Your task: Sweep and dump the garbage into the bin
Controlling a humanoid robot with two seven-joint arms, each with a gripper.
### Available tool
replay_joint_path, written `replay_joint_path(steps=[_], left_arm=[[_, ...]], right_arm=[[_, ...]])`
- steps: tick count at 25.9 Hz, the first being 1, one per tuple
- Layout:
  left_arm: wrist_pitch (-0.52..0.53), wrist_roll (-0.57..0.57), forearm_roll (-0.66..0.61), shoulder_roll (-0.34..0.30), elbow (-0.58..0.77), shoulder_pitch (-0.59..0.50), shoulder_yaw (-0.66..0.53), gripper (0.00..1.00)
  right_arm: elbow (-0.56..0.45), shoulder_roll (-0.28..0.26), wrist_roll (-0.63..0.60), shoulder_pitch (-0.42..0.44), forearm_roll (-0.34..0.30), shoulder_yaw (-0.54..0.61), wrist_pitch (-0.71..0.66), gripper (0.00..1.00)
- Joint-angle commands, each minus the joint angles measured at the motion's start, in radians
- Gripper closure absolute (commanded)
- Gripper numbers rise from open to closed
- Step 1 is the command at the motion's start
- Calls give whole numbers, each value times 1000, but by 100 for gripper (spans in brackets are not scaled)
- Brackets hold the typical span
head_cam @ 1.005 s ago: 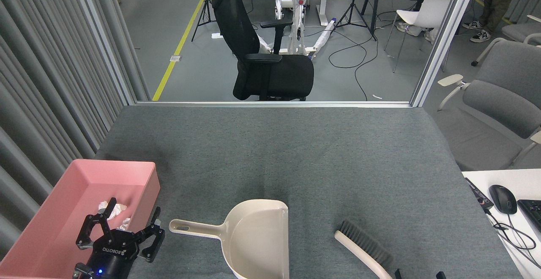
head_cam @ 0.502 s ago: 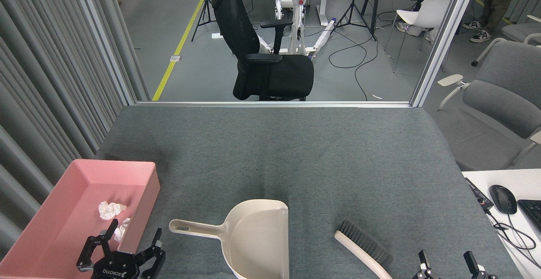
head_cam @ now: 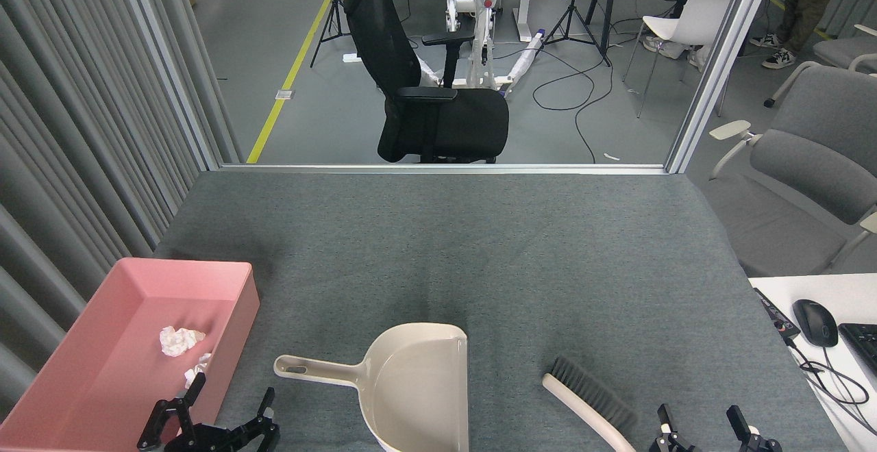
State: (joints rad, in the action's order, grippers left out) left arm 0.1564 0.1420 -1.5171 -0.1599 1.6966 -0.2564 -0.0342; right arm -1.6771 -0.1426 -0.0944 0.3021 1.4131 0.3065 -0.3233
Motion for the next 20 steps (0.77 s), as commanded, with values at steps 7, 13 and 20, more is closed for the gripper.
replay_joint_path(steps=[7, 13, 20], left_arm=[[-9, -2, 11, 66, -3, 29, -7, 0], [-31, -2, 12, 66, -8, 52, -7, 0], [-32, 4, 15, 80, -8, 52, -9, 0]], right_arm=[[-38, 38, 7, 15, 0, -1, -65, 1], [-38, 40, 9, 17, 0, -9, -65, 1], [-39, 58, 15, 19, 1, -10, -65, 1]])
